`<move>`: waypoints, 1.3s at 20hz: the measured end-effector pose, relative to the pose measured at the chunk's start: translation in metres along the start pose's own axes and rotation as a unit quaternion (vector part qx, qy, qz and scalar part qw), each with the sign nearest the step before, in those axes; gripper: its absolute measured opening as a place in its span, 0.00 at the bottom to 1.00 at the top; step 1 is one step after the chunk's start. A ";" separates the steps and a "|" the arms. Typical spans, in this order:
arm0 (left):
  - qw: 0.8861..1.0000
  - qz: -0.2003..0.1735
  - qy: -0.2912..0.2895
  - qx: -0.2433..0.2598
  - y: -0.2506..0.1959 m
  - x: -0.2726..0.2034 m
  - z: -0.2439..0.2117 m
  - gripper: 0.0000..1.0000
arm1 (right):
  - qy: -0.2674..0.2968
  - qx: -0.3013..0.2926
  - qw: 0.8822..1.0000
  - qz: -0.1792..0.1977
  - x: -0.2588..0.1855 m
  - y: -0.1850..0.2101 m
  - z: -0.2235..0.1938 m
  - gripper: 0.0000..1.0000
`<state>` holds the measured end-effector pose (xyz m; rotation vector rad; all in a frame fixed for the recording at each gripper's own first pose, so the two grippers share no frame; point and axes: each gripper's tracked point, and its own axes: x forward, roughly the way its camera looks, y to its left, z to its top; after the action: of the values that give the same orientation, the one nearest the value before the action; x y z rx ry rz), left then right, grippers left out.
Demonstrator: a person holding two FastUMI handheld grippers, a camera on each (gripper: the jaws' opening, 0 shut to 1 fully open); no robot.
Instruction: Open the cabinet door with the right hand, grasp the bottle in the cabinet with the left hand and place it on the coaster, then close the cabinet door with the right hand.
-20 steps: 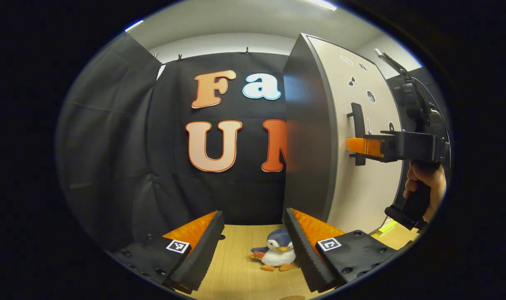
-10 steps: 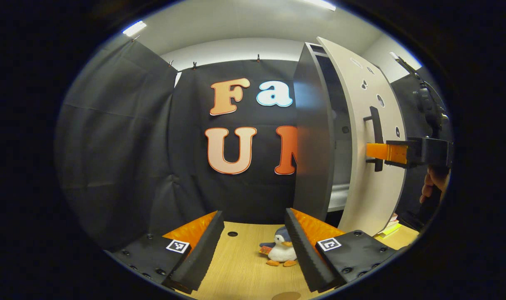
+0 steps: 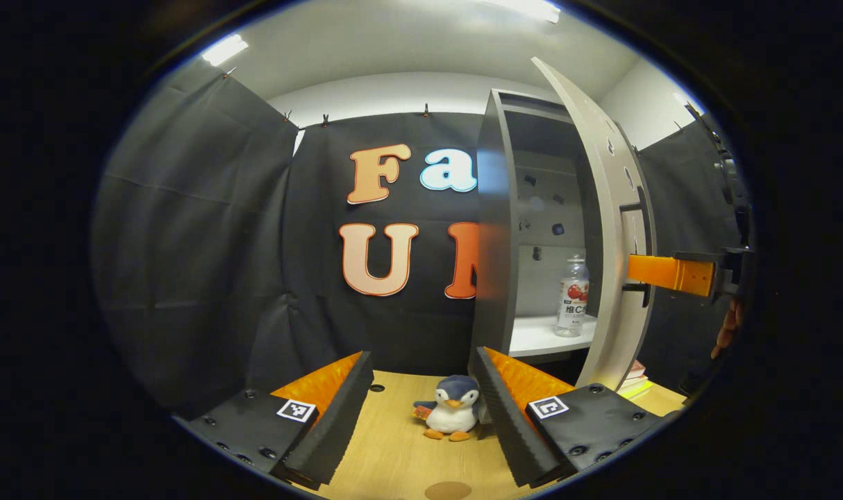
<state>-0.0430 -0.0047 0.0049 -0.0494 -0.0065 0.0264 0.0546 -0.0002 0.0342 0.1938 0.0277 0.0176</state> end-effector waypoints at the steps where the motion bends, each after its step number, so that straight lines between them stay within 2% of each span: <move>1: 1.000 -0.002 -0.002 -0.001 -0.005 -0.005 0.003 0.95 | 0.000 0.004 1.000 0.001 -0.008 -0.005 0.001 0.17; 6: 1.000 -0.017 -0.011 0.002 -0.028 -0.010 0.012 0.95 | 0.001 0.006 1.000 -0.010 -0.041 -0.032 0.006 0.14; 8: 1.000 -0.028 -0.011 0.001 -0.042 -0.008 0.013 0.95 | 0.003 0.006 1.000 -0.016 -0.053 -0.044 0.007 0.17; 15: 0.997 -0.077 -0.020 0.004 -0.094 -0.014 0.022 0.96 | -0.003 -0.004 0.998 -0.064 -0.084 -0.086 0.012 0.16; 17: 0.996 -0.086 -0.020 0.004 -0.105 -0.016 0.022 0.96 | -0.007 -0.013 0.996 -0.085 -0.090 -0.105 0.014 0.16; 18: 0.996 -0.089 -0.019 0.004 -0.111 -0.014 0.022 0.95 | -0.008 -0.018 0.995 -0.094 -0.095 -0.115 0.015 0.08; 19: 0.995 -0.094 -0.018 0.003 -0.116 -0.015 0.022 0.95 | -0.009 -0.023 0.994 -0.102 -0.100 -0.127 0.016 0.13; 20: 0.995 -0.099 -0.015 0.002 -0.124 -0.016 0.020 0.96 | -0.010 -0.028 0.994 -0.109 -0.105 -0.139 0.017 0.08; 22: 0.994 -0.110 -0.011 0.002 -0.138 -0.020 0.018 0.95 | -0.013 -0.034 0.993 -0.114 -0.117 -0.161 0.019 0.07; 23: 0.993 -0.114 -0.011 0.003 -0.144 -0.023 0.018 0.96 | -0.013 -0.036 0.993 -0.115 -0.120 -0.172 0.019 0.11; 24: 0.993 -0.118 -0.011 0.003 -0.149 -0.025 0.019 0.95 | -0.013 -0.035 0.993 -0.116 -0.124 -0.183 0.019 0.07; 26: 0.992 -0.125 -0.011 0.004 -0.161 -0.028 0.019 0.95 | -0.005 -0.036 0.992 -0.118 -0.128 -0.209 0.012 0.07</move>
<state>-0.0669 -0.1648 0.0313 -0.0401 -0.0337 -0.2234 -0.0702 -0.2097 0.0089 0.1169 0.0398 -0.2185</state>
